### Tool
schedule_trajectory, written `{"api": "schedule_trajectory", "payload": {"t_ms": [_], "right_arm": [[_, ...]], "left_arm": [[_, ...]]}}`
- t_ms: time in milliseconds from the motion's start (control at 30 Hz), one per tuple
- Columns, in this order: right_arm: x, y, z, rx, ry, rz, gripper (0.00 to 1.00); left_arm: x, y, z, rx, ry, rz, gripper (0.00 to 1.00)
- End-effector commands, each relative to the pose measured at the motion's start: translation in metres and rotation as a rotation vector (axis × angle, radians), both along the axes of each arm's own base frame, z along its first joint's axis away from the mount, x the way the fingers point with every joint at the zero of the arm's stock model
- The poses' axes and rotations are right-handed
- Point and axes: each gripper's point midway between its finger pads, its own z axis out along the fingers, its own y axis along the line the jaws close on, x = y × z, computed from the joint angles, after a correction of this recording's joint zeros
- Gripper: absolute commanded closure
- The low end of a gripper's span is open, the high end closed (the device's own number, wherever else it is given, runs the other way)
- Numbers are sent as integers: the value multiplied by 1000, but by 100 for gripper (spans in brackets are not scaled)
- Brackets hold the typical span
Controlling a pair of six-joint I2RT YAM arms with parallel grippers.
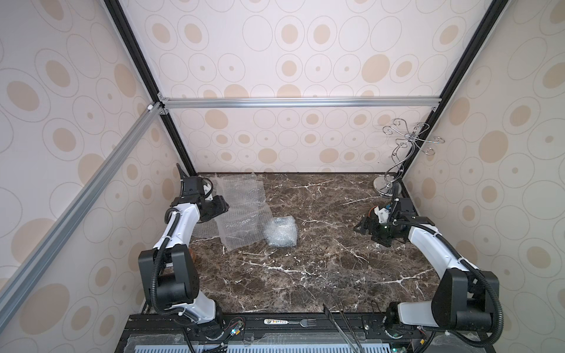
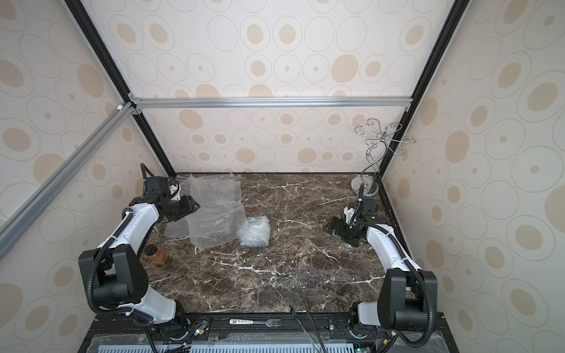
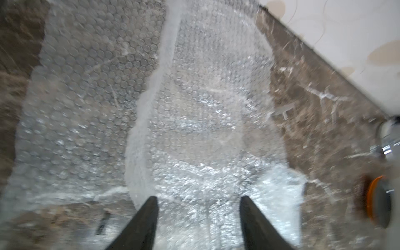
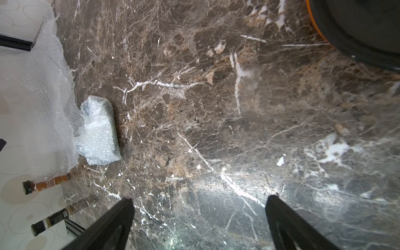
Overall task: Unpack dinner plates from bubble wrap
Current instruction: Place the bubble wrap at the center of the board.
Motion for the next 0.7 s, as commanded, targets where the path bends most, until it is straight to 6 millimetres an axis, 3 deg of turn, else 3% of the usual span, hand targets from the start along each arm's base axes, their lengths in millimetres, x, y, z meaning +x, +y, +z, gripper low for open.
{"api": "schedule_trajectory", "payload": {"t_ms": [0, 67, 167, 333, 500, 667], "right_arm": [[-5, 9, -2, -5, 10, 21, 2], [-4, 13, -2, -24, 11, 39, 2], [-1, 25, 0, -39, 9, 74, 2], [11, 54, 3, -51, 3, 151, 2], [28, 107, 4, -28, 1, 266, 3], [39, 177, -7, -9, 18, 414, 12]], "left_arm": [[-2, 20, -3, 108, 23, 33, 20], [-3, 28, 2, 149, 23, 55, 9], [-4, 33, 19, 177, -4, 78, 0], [-7, 17, 43, 111, -80, 69, 0], [-21, -26, 53, -18, -167, 24, 0], [-36, -54, 55, -121, -247, 0, 0]]}}
